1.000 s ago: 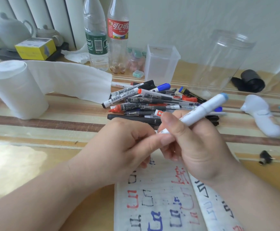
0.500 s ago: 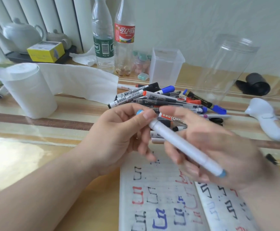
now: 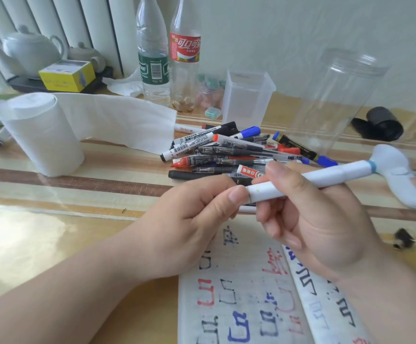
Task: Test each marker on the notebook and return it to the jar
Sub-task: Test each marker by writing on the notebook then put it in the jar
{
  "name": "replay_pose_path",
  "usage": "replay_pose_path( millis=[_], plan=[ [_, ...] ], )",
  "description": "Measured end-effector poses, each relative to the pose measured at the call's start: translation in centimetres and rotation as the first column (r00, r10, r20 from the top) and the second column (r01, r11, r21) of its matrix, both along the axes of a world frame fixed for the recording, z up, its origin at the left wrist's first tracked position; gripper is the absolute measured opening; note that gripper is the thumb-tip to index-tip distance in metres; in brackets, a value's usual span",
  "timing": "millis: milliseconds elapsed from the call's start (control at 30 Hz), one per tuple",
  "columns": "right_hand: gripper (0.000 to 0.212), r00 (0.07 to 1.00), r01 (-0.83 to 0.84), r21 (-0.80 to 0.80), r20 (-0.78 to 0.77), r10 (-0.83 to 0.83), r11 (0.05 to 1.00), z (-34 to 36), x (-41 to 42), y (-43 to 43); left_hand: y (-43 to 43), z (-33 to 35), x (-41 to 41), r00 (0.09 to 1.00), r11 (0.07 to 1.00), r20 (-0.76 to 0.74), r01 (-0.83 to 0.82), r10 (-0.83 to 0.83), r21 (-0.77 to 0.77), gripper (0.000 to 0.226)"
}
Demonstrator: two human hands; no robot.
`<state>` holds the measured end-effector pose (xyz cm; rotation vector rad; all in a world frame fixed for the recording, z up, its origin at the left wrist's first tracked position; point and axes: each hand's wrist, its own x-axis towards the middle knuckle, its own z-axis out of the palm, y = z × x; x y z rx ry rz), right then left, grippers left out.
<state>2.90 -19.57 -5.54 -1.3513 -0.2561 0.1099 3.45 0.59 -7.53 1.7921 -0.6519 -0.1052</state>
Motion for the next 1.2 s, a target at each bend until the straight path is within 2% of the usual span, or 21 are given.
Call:
replay_pose_path(
  millis=[67,133,300,367,433,500,567,633,700,767,833,900,1033,1200],
  plan=[
    [0.031,0.999,0.032,0.008,0.002,-0.032,0.999,0.2,-0.4,0.2,-0.1,0.3,-0.3,0.999,1.0,0.049,0.004,-0.004,0.008,0.047],
    [0.024,0.997,0.079,0.009,0.002,-0.079,0.997,0.6,-0.7,0.6,-0.4,0.6,-0.5,0.999,1.0,0.027,0.02,-0.02,-0.008,0.051],
    [0.032,0.984,0.177,0.01,0.004,-0.178,0.984,1.2,-1.0,1.0,-0.7,1.1,-0.7,0.986,0.997,-0.148,0.064,-0.072,-0.053,0.052],
    [0.034,0.975,0.224,-0.02,0.004,-0.224,0.974,1.5,-1.3,1.7,-0.9,1.2,-0.8,0.979,0.993,-0.174,0.096,-0.106,-0.067,0.05],
    [0.04,0.947,0.316,-0.005,-0.062,-0.316,0.949,1.8,-0.9,1.4,-0.4,1.3,-0.7,0.996,0.998,-0.067,0.064,-0.063,0.009,0.051],
    [0.049,0.896,0.432,0.099,-0.164,-0.413,0.896,2.4,0.0,-0.3,0.7,1.5,-0.2,0.994,0.997,0.095,-0.052,0.046,0.062,0.051],
    [0.048,0.865,0.494,0.177,-0.199,-0.461,0.851,3.1,1.0,-2.1,1.3,1.6,0.3,0.987,0.99,0.096,-0.124,0.131,-0.073,0.048],
    [0.049,0.892,0.437,0.089,-0.169,-0.418,0.895,2.8,1.3,-2.7,1.2,1.5,0.5,0.993,0.975,0.007,-0.111,0.114,-0.191,0.045],
    [0.041,0.961,0.232,-0.134,-0.119,-0.248,0.964,1.7,0.9,-1.9,0.7,1.2,0.7,0.992,0.979,-0.1,-0.098,0.081,-0.179,0.047],
    [0.028,0.995,-0.028,-0.275,-0.101,0.0,0.961,0.7,0.1,-1.0,0.7,1.0,1.3,0.981,0.984,-0.16,-0.131,0.112,-0.116,0.05],
    [0.022,0.988,-0.147,-0.371,-0.093,0.121,0.917,0.3,-0.3,-0.4,1.1,0.8,1.9,0.968,0.98,-0.189,-0.184,0.168,-0.071,0.05],
    [0.015,0.991,-0.131,-0.47,-0.046,0.123,0.873,0.1,-0.5,0.0,1.1,0.4,2.3,0.955,0.971,-0.195,-0.236,0.223,-0.048,0.052],
    [0.009,0.998,-0.069,-0.464,-0.041,0.056,0.883,-0.3,-0.2,0.4,0.7,-0.1,2.5,0.937,0.955,-0.213,-0.293,0.277,-0.045,0.053],
    [0.008,0.999,-0.028,-0.546,0.007,0.038,0.837,-0.7,0.1,0.7,0.8,-0.3,2.6,0.938,0.954,-0.181,-0.3,0.295,-0.004,0.054]
  ],
)
